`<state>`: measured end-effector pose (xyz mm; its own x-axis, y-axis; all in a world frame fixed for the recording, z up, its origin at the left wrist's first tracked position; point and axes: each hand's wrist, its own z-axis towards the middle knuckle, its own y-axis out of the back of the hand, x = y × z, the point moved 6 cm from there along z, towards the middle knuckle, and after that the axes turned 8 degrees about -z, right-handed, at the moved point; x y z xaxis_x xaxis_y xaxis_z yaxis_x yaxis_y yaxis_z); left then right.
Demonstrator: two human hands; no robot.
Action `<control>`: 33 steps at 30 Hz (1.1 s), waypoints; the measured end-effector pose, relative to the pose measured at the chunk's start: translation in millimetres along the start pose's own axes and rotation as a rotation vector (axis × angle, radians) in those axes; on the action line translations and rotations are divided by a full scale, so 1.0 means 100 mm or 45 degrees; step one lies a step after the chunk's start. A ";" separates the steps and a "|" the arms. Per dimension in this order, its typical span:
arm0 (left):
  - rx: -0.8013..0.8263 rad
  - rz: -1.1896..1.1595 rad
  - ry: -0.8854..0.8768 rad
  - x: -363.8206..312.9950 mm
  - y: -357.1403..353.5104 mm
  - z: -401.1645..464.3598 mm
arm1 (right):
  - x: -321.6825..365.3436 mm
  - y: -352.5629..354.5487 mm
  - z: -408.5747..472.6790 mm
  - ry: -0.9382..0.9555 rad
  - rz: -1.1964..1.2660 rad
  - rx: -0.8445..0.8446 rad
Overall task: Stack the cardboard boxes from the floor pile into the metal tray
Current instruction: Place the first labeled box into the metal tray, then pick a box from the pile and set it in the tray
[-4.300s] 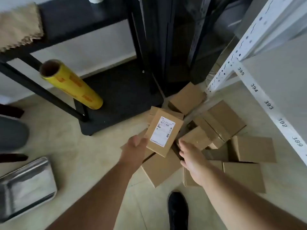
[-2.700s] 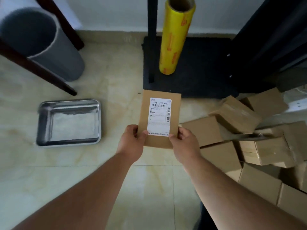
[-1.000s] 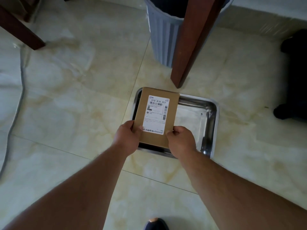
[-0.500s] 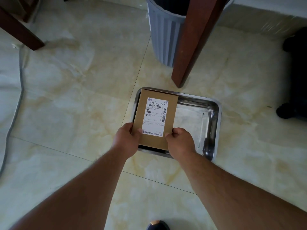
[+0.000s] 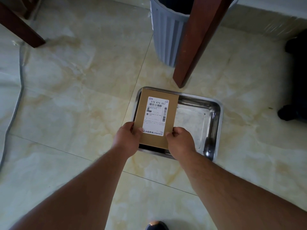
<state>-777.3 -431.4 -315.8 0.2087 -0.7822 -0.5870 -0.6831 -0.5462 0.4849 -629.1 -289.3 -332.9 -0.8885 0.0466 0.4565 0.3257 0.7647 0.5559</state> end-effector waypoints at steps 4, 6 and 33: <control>0.011 0.015 0.032 -0.01 0.00 -0.06 | 0.03 0.00 -0.06 0.020 0.024 0.081; 0.023 0.028 0.043 -0.04 0.00 -0.12 | 0.06 0.01 -0.12 0.030 0.038 0.143; 0.192 0.229 -0.088 -1.55 -1.69 -2.23 | -1.52 2.51 -1.17 -0.124 0.299 0.078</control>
<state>-538.1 -284.3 -162.2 0.0295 -0.8374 -0.5457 -0.8025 -0.3453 0.4866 -374.3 -179.6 -181.5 -0.8190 0.2868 0.4970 0.5090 0.7631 0.3983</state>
